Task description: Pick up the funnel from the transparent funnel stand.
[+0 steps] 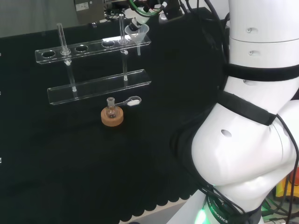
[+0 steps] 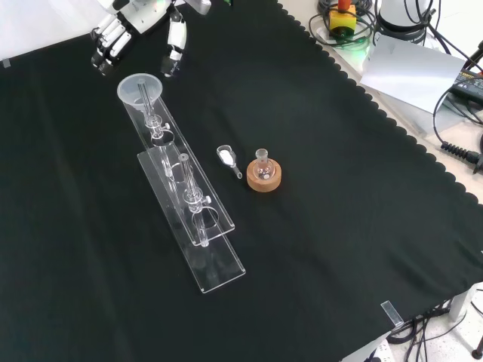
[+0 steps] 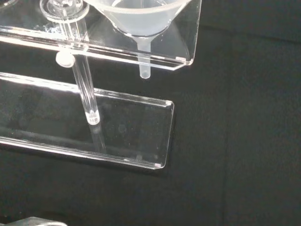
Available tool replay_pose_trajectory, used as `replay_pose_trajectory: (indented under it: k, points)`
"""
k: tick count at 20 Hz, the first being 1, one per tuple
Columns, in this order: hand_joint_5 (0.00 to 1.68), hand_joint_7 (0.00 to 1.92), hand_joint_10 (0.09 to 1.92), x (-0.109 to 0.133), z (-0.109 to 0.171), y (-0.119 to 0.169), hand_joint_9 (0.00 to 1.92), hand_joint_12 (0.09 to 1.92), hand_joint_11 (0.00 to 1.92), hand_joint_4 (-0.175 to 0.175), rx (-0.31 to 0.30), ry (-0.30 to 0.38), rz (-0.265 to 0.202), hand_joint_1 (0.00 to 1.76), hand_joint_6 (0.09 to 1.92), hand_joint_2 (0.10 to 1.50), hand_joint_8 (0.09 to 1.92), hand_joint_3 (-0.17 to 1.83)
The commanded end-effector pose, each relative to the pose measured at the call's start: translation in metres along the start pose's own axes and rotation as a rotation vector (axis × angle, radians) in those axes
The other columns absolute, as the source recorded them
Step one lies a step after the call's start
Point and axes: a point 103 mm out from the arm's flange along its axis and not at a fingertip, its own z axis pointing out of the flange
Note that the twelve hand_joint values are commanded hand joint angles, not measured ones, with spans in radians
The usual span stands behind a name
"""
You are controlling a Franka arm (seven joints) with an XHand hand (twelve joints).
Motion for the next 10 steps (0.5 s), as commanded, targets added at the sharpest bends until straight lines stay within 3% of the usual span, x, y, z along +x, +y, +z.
replay_pose_trajectory:
  k: [1,7,10]
  points:
    - [0.06,0.0,0.75,0.004,0.004,0.015,0.13,1.45,0.11,-0.006,0.089,-0.04,-0.02,0.53,0.09,0.84,0.31,0.25]
    - [0.06,0.0,0.82,0.012,0.005,0.024,0.23,1.4,0.44,-0.015,0.136,-0.098,-0.021,0.58,0.09,0.74,0.34,0.31]
    - [0.07,0.0,0.82,0.017,0.004,0.026,0.24,1.39,0.49,-0.016,0.144,-0.165,-0.029,0.6,0.09,0.72,0.34,0.33]
